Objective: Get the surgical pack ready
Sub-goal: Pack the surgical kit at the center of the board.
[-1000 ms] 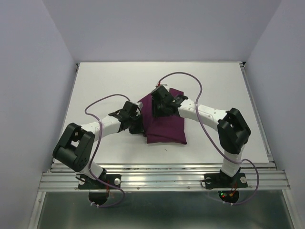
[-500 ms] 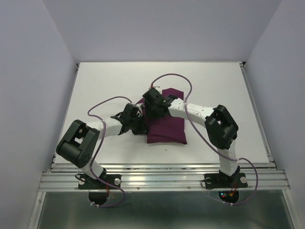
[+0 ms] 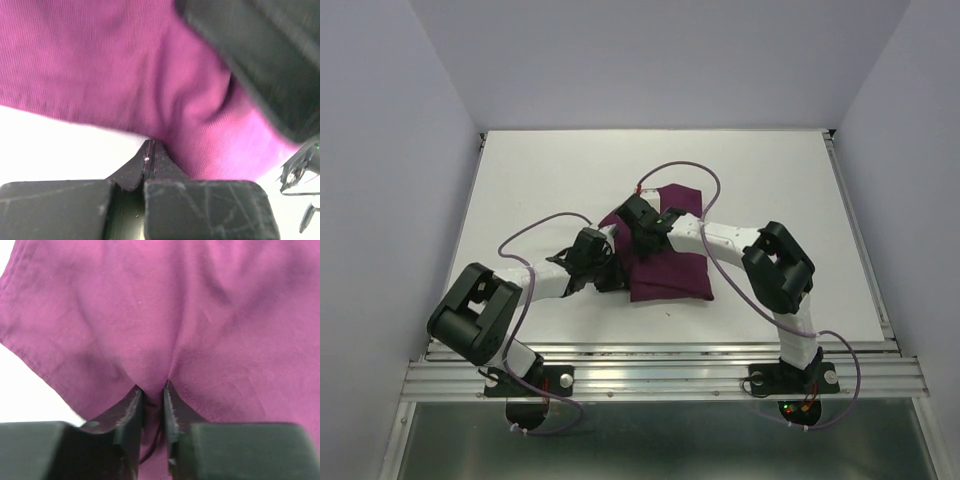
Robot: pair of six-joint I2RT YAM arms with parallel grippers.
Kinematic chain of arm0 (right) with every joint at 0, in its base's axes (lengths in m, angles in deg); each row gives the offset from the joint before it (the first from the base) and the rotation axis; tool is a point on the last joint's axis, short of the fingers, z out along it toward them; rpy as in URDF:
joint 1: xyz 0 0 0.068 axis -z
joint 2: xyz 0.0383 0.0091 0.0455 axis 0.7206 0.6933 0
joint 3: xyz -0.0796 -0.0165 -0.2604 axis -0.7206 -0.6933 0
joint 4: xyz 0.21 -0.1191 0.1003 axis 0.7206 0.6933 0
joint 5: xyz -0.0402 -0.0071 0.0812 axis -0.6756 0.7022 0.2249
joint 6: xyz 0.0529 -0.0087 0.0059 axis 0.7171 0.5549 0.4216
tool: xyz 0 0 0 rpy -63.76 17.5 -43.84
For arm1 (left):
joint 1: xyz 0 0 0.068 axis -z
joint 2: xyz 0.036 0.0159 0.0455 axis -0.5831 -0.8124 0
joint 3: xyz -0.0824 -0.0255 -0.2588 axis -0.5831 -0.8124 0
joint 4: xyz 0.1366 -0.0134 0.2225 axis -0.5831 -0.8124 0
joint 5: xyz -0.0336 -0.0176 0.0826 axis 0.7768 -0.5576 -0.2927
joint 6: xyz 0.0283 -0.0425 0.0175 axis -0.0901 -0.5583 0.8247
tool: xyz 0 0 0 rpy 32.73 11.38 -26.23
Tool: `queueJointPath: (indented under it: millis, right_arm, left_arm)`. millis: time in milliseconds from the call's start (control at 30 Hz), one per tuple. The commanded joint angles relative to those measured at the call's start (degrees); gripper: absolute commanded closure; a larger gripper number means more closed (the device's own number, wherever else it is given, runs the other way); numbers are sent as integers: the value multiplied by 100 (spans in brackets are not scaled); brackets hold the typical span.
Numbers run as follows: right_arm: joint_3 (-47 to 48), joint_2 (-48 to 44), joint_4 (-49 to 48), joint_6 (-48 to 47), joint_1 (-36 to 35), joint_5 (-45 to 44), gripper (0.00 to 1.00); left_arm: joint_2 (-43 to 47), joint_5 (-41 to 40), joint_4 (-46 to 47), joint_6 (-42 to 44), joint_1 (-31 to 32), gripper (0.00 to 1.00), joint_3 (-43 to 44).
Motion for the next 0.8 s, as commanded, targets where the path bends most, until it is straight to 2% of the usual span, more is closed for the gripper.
queueJointPath:
  millis: [0,33,100,267,433,767]
  right_arm:
    - [-176,300,76,26,-63,-196,81]
    - [-212,291,41,8,-63,-196,91]
    - [-404,152,-142,-62,-63,-144,99]
    - [-1125,-525,-1065,-334,-63,365,99]
    - [-1705,-1114,-1883,-440,-63,630,99]
    - [-2277,-2072,-2472,-318,-63,735,99]
  left_arm:
    - [665,-7,-266,-21,71,100,-262]
    - [798,-112,-335,5,18,100,-254]
    - [1159,-262,-659,101,-61,100,-131]
    - [1625,-455,-1074,225,-421,100,299]
    - [1187,-649,-1364,366,-553,100,827]
    - [124,44,-301,-38,-615,100,731]
